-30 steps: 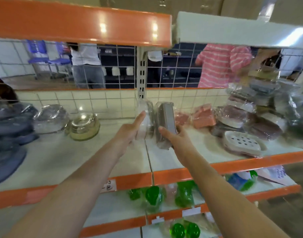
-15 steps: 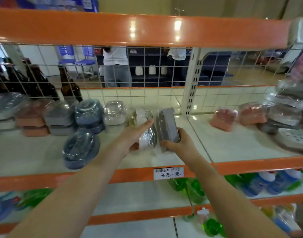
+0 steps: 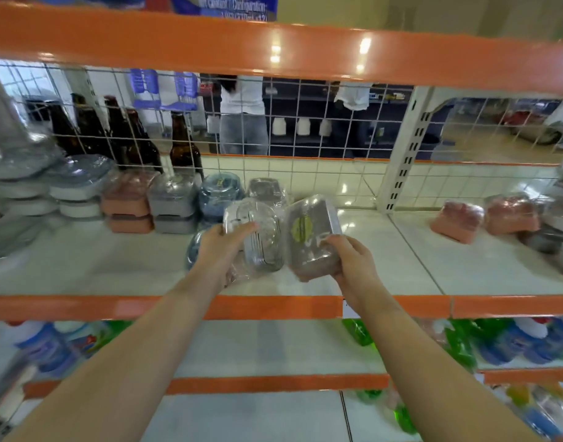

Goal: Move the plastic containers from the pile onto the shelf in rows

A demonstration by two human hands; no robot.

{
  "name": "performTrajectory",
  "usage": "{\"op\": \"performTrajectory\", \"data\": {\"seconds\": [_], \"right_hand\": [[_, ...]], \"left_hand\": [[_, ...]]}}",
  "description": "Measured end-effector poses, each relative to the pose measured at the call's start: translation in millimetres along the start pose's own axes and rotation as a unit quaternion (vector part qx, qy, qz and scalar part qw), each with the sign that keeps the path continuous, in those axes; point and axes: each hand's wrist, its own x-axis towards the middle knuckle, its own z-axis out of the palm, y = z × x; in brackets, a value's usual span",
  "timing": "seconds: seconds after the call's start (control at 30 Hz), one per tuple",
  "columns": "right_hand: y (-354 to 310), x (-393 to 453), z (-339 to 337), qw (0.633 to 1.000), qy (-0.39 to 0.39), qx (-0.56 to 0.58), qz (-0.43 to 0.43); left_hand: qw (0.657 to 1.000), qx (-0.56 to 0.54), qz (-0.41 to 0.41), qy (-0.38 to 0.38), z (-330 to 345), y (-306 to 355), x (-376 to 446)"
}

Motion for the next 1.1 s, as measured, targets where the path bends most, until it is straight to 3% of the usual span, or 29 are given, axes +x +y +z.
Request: {"op": "performTrajectory", "data": {"seconds": [0.13,0.5,0.7,0.93,1.1], "right_hand": [[1.9,5.3,5.9,0.999,0.025,-0.026,0.003],[-2.6,18.5,13.0,0.996,0.07,0.036,0.037],[-0.9,28.4,18.0,0.998,0.042,0.009,0.036],[0.0,37.9,44.3,0.999,-0.016,-0.01,0.027],[2.9,41.7,69.4,0.998,-0.049,-0.021,0.012]], "left_hand": [[1.0,0.008,0.005,0.029,-9.5,-0.7,6.3],[0.999,0.011,-0.033,0.031,-22.8,1.9,13.0],[0.999,-0.02,-0.023,0.045,-26.0,1.6,13.3],[0.992,-0.084,-0.005,0.098,-47.6,7.7,12.6],[0.985,-0.068,0.006,0.156,-67.1,9.0,10.9]]}}
